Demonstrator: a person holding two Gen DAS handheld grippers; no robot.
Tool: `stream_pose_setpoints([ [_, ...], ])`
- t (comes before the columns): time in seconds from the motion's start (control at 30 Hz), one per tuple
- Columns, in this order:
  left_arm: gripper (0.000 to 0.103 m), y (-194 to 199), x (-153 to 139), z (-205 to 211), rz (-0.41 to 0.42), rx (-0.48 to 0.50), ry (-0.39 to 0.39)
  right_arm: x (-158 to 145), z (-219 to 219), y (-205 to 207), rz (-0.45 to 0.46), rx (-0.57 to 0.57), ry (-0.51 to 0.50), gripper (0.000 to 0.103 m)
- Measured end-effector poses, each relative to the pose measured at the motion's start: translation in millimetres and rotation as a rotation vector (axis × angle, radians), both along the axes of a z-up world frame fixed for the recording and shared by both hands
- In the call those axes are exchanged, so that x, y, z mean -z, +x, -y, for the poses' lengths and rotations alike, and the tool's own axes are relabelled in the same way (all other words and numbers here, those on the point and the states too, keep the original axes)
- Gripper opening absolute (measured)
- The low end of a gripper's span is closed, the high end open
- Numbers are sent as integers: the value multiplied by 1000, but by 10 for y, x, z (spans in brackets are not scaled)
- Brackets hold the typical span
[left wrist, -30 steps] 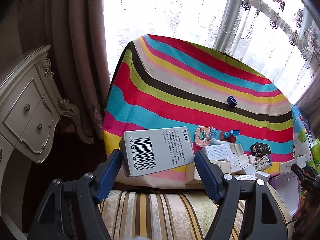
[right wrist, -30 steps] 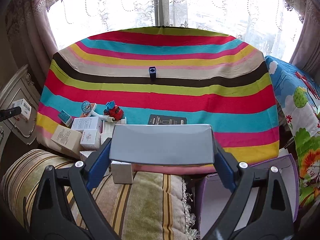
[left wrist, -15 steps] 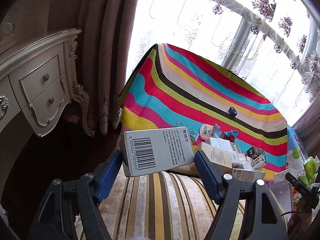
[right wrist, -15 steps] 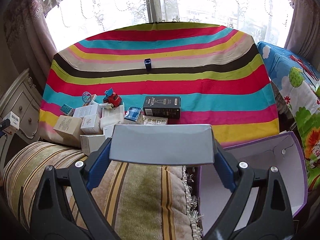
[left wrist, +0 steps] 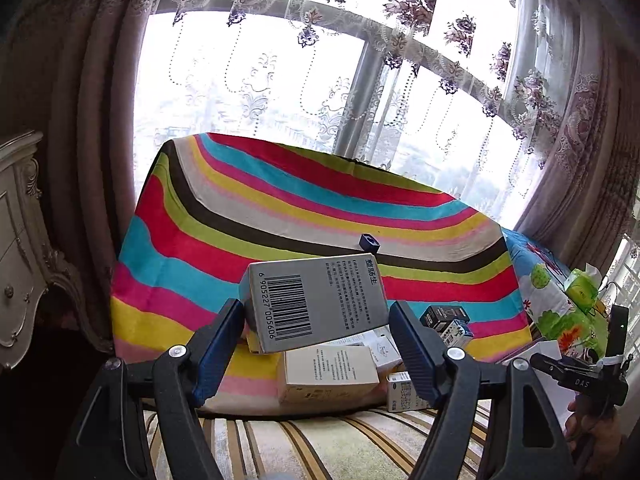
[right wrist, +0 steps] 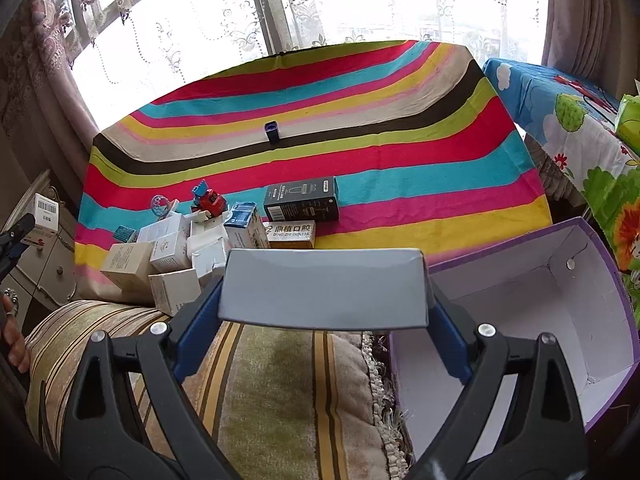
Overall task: Organize rigid objects
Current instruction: 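Carry both held boxes over to the open purple storage box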
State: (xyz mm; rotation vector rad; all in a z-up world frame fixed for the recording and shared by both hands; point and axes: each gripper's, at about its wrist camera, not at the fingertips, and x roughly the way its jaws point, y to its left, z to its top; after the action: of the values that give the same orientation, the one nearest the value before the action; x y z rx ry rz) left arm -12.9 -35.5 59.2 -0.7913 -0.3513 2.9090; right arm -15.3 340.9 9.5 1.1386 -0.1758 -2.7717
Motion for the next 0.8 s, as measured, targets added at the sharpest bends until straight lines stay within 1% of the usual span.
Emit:
stream_pose_setpoints([
  [0.07,75,-113,-14,-44,-14,25,-6,-5,-1,29,-11,16,1,94],
  [0.2,75,-307,-3,-164,17,69,-5,0,12,19,-3,28,4,94],
  [0.33,75,-341,-99,-474,40,145,-18,-75,-66,33,-8,45,-4,94],
  [0.4,75,-343,-145,-697,54,199,-7,-138,-175,43,-13,68,-6,94],
  [0.47,75,-379,-163,-966,84,259,-10,-170,-313,31,-9,99,3,94],
  [0.57,75,-450,-137,-1399,133,366,-6,-145,-536,35,18,143,13,94],
  [0.7,75,-548,-48,-1993,202,511,-31,-34,-862,95,59,209,13,94],
  [0.8,75,-586,13,-2385,224,591,-70,55,-1100,145,87,265,23,94],
])
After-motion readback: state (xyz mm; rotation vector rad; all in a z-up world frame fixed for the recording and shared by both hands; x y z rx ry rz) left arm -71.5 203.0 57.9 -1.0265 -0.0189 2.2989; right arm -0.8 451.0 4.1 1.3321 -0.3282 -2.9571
